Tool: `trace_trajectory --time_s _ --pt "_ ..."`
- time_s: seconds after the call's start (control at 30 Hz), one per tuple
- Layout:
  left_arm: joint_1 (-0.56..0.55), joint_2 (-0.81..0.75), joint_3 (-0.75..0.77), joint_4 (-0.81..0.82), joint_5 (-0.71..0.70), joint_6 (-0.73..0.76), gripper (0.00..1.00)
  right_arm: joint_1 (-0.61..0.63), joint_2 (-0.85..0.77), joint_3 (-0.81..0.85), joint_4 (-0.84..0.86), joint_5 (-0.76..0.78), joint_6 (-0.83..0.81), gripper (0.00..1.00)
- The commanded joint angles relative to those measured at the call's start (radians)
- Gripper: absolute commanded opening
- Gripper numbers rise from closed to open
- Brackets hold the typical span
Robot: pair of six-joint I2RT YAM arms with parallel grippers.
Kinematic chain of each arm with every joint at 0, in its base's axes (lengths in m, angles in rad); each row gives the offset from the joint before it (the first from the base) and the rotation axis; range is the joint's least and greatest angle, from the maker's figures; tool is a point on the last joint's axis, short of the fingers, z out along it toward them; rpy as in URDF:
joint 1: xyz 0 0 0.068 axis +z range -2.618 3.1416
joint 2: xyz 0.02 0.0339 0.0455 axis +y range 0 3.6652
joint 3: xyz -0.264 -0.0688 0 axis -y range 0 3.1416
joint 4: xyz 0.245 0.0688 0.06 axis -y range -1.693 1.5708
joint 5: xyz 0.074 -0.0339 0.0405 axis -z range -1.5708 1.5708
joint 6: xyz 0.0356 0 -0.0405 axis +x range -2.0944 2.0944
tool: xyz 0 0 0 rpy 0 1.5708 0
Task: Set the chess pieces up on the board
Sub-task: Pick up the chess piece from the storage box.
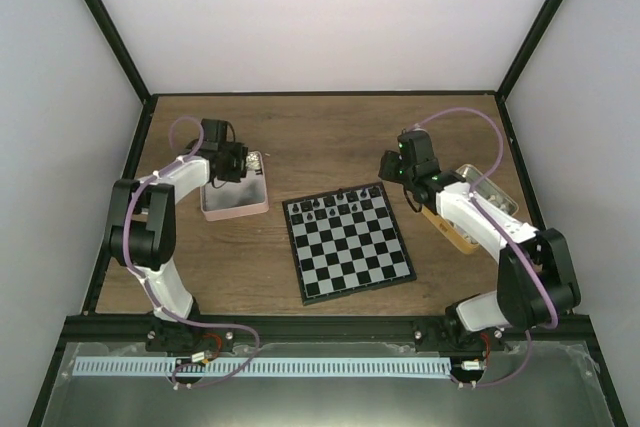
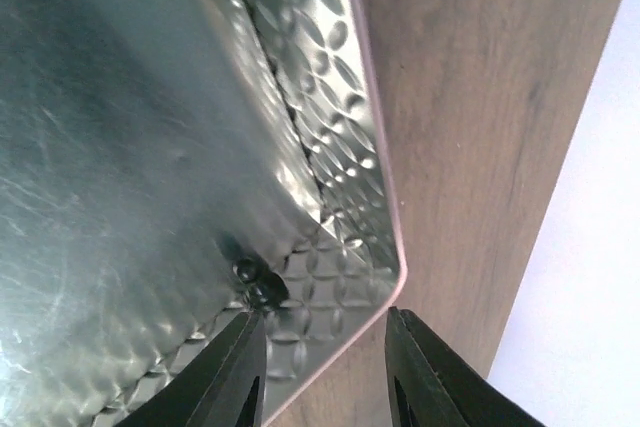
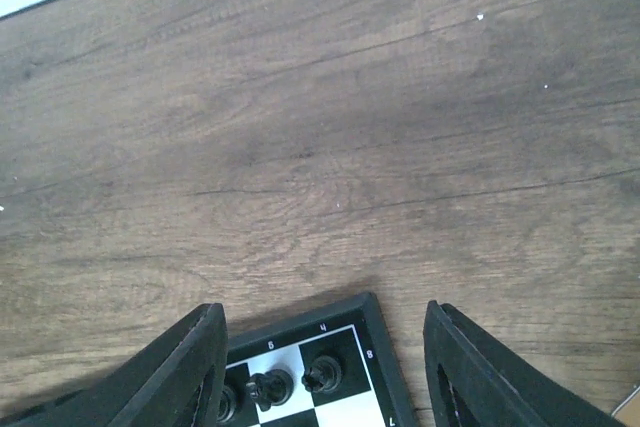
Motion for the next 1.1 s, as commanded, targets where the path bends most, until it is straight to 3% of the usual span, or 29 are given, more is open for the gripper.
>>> trace_trajectory --time_s 0.0,0.6,1.07 --pt "-0.003 0.017 -0.011 0.029 -0.059 -0.134 0.33 -0.005 -0.033 -0.012 0.038 0.026 -0.021 0.56" --pt "-0.050 0.187 0.168 -0.131 -0.072 -0.078 0.31 -0.006 -0.078 -0.051 0.045 0.086 -0.063 0.56" --pt "-0.055 0.202 0.207 -0.229 -0.072 -0.048 0.25 -0.007 -0.078 -0.049 0.040 0.112 -0.072 0.56"
